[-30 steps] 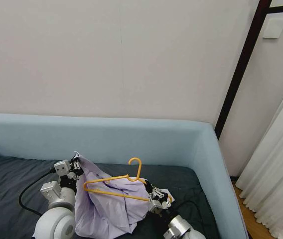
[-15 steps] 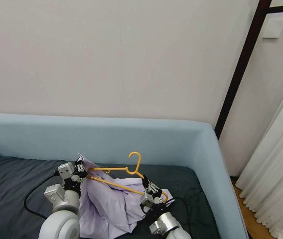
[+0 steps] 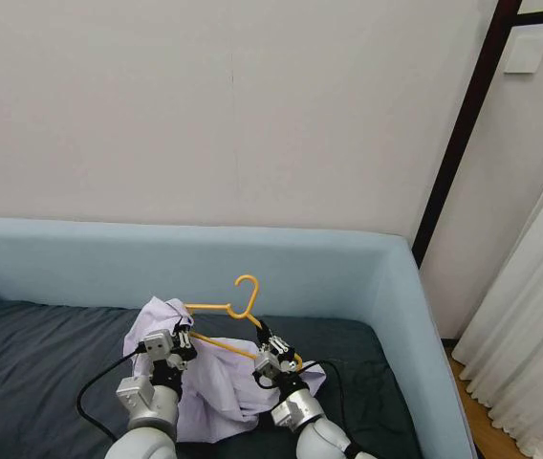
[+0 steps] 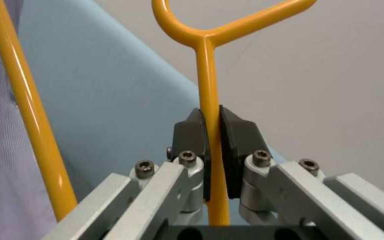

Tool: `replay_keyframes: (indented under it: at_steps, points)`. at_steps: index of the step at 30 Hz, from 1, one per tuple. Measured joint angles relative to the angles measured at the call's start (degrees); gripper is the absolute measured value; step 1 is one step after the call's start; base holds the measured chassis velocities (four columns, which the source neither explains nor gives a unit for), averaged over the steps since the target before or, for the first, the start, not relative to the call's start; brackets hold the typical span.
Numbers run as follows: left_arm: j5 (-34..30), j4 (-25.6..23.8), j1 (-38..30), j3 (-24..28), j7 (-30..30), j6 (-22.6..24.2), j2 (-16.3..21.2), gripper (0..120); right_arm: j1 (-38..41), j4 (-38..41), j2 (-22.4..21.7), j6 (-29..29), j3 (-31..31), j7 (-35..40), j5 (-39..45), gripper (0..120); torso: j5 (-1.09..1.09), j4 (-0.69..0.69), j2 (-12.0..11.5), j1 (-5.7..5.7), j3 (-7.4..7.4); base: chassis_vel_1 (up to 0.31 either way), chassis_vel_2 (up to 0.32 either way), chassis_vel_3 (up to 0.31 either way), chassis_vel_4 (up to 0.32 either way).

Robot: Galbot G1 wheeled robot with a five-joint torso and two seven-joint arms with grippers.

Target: Pick up the clothes from the sofa and hang them on the clothes hanger.

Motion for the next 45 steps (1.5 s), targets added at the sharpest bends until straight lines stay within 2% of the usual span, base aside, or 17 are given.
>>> replay_keyframes:
  at_steps: [5, 12, 15, 22, 25, 29, 33, 37, 43, 45]
  points:
    - [2.9, 1.0, 0.6, -0.2, 0.1, -1.7, 0.0, 0, 0.1, 0.6, 0.1, 0.1, 1.6, 1.2, 1.9, 4, 0.00, 0.00, 0.0, 0.00, 0.00, 0.000, 0.000, 0.000, 0.000]
    - [4.0, 1.2, -0.1, -3.3, -0.5, -2.8, 0.9, 0, -1.4, 1.8, -3.2, -6.6, 3.4, 4.5, 1.9, 4, 0.00, -0.02, 0.0, 0.00, 0.00, 0.000, 0.000, 0.000, 0.000]
    - [3.8, 1.2, -0.3, -3.5, -0.7, -2.9, 1.3, 0, -1.8, 2.3, -4.1, -7.0, 3.8, 5.1, 3.0, 4, 0.00, -0.02, 0.0, 0.00, 0.00, 0.000, 0.000, 0.000, 0.000]
    - [4.5, 1.7, -0.3, -1.2, -0.1, -4.0, 0.5, 0, -2.9, 3.2, -3.9, -8.9, 3.0, 6.0, 4.6, 4, 0.01, 0.00, 0.0, 0.00, 0.00, 0.000, 0.000, 0.000, 0.000]
    - [4.8, 1.9, -0.4, -0.6, 0.2, -4.3, 0.3, 0, -3.1, 3.1, -3.8, -9.2, 2.6, 5.9, 3.9, 4, 0.01, 0.00, 0.0, 0.00, 0.00, 0.000, 0.000, 0.000, 0.000]
    - [6.1, 2.6, -0.5, 1.2, 1.4, -5.3, -1.0, 0, -4.1, 1.3, -3.7, -11.7, 1.6, 2.5, -5.2, 4, 0.01, -0.01, 0.0, 0.00, 0.00, 0.000, 0.000, 0.000, 0.000]
    - [6.6, 2.7, -0.2, 1.6, 1.7, -5.6, -1.3, 0, -4.3, -0.6, -3.8, -9.3, 1.9, 0.4, -11.8, 4, 0.00, -0.01, 0.0, 0.00, 0.00, 0.000, 0.000, 0.000, 0.000]
    - [7.0, 2.8, 0.2, 1.9, 2.1, -5.8, -1.2, 0, -4.1, -2.1, -3.3, -5.7, 2.0, 0.0, -14.3, 4, 0.00, -0.01, 0.0, 0.00, 0.00, 0.000, 0.000, 0.000, 0.000]
    - [8.9, 3.4, 0.9, 3.6, 2.8, -6.3, -1.6, 0, -3.0, -2.5, -1.5, -2.3, 1.4, 0.9, -11.2, 4, 0.00, 0.00, 0.0, 0.00, 0.00, 0.000, 0.000, 0.000, 0.000]
    - [10.3, 4.1, 1.3, 4.7, 3.1, -6.9, -1.9, 0, -1.8, -1.9, -0.4, -2.0, 0.2, 1.9, -6.4, 4, 0.00, -0.01, 0.0, 0.00, 0.00, 0.000, 0.000, 0.000, 0.000]
